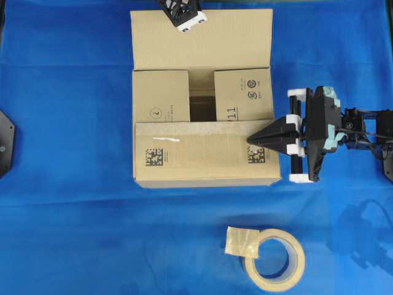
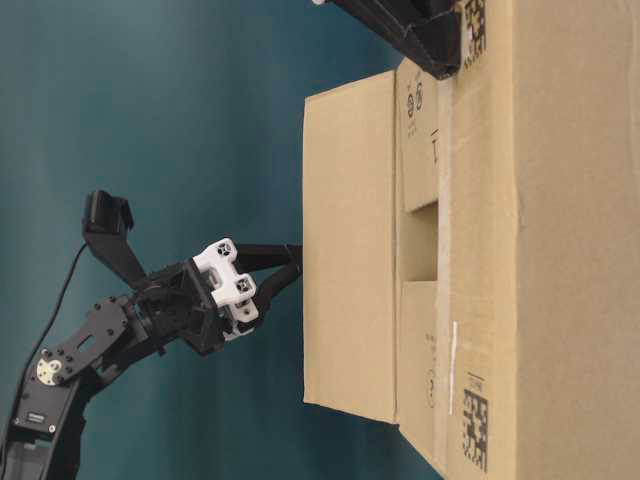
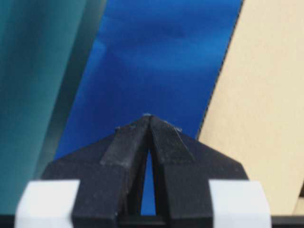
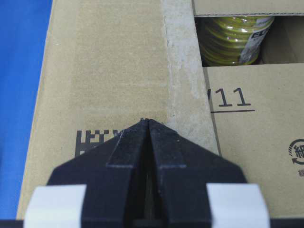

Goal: Close the cardboard box.
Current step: 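Lift the left gripper to the back of the box behind the rear flap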

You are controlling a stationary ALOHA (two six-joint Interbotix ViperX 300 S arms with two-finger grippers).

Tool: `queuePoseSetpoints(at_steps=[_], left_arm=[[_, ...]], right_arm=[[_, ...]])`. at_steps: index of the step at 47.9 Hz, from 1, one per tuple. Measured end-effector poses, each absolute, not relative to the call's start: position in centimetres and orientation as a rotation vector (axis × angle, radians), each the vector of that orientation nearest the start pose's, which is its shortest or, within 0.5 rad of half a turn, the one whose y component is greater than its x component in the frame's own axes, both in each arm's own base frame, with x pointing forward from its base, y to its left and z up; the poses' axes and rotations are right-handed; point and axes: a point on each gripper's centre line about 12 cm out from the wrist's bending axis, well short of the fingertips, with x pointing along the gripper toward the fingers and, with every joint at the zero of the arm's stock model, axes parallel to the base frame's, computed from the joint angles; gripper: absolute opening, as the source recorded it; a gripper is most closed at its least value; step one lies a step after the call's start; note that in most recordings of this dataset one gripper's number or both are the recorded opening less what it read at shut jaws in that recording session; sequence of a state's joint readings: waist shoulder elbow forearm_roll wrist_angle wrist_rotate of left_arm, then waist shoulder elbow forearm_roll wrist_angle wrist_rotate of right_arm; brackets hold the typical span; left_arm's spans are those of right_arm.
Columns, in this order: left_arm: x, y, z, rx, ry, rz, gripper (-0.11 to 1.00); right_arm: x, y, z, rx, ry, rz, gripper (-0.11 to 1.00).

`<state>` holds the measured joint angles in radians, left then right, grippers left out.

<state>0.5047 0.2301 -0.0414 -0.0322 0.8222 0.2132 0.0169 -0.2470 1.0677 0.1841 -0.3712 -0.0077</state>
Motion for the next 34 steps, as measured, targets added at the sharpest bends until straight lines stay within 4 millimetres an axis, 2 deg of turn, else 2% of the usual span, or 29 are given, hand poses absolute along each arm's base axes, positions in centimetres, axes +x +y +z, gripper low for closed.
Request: queuePoseSetpoints(at_steps=[21,34], left_arm=[[42.8,21.6,25.2,-0.089,1.069,0.298,0.0],[42.5,19.2,27.2,-0.088,1.031,0.283,0.0]], right_arm=[[29.5,-0.3,16.1,0.133,0.45,-0.084,0.0],[29.5,-0.3,16.1,0.132,0.449,-0.084,0.0]])
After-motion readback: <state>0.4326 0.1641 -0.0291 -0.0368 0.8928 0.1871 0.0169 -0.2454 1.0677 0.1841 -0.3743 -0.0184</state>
